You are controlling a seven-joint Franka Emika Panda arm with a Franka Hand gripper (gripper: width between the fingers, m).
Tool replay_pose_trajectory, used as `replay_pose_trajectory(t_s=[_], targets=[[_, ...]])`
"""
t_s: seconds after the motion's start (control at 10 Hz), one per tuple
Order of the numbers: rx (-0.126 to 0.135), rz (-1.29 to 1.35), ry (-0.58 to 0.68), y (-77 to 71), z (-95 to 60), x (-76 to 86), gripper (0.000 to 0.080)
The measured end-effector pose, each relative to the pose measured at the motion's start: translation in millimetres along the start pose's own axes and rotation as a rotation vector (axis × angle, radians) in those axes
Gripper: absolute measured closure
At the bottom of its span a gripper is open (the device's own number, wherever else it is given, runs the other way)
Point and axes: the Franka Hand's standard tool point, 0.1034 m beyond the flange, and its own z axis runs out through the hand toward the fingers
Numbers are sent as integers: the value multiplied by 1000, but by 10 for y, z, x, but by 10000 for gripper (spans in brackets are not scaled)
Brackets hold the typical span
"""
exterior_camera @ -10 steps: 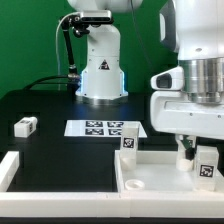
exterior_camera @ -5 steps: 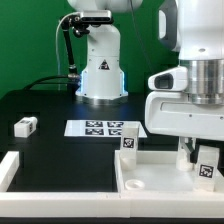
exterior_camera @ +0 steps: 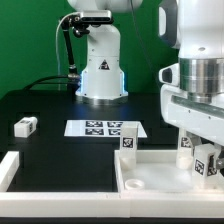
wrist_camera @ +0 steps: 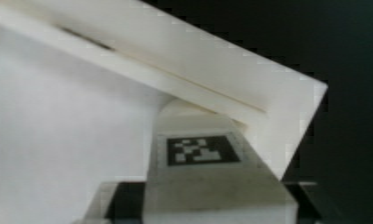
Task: Assemble square table
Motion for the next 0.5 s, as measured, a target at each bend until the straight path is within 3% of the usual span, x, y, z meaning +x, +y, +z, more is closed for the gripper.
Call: replay_pose_trajectory(t_s=[0.2, 0.5], targets=[[28, 365, -96, -2, 33, 31, 506], [16, 508, -92, 36, 53, 37, 506]])
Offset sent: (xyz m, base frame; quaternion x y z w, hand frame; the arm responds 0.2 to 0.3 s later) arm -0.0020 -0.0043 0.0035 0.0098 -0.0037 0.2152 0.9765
